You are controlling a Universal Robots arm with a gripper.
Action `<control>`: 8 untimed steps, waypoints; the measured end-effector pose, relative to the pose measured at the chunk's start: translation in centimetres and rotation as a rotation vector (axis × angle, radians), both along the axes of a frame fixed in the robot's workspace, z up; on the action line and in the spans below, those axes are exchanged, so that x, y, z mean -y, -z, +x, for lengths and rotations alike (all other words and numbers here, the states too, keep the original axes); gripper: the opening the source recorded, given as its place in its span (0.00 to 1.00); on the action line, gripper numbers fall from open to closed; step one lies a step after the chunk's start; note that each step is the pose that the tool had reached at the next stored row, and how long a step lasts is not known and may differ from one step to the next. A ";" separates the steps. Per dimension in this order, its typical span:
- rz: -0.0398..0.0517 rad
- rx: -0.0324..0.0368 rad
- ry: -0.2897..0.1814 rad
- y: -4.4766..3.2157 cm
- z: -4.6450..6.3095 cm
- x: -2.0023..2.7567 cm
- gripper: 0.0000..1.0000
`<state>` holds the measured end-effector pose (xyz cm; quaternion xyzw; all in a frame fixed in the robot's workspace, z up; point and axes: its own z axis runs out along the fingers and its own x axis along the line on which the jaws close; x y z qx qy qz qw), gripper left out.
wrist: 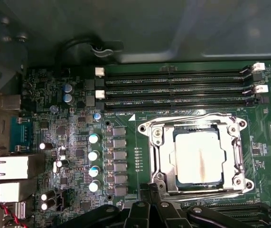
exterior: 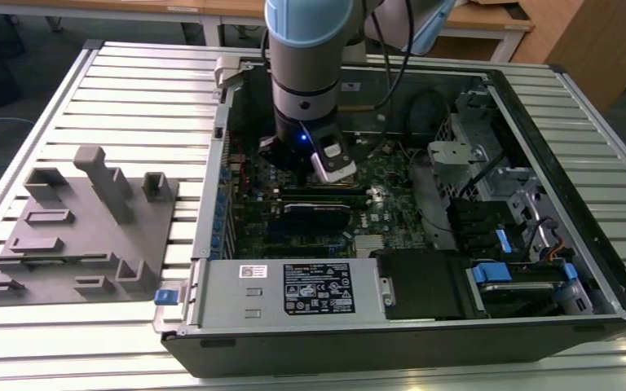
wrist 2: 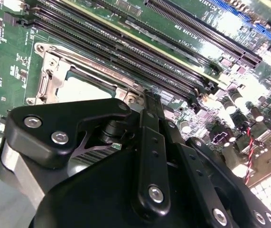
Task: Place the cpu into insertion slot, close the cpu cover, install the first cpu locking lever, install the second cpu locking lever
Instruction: 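Install the second cpu locking lever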
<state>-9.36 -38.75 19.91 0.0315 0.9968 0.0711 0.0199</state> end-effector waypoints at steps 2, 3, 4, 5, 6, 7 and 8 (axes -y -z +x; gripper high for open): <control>0.0006 -0.0001 0.000 0.10 0.0 0.05 0.11; 0.0013 -0.0001 0.000 0.15 -0.1 0.08 0.11; 0.0019 -0.0001 0.000 0.20 -0.1 0.10 0.11; 0.0028 0.0000 0.000 0.24 -0.1 0.12 0.11; 0.0038 -0.0001 0.000 0.27 -0.1 0.13 0.11; 0.0051 -0.0001 0.000 0.30 -0.2 0.15 0.11; 0.0065 -0.0001 0.000 0.32 -0.2 0.16 0.11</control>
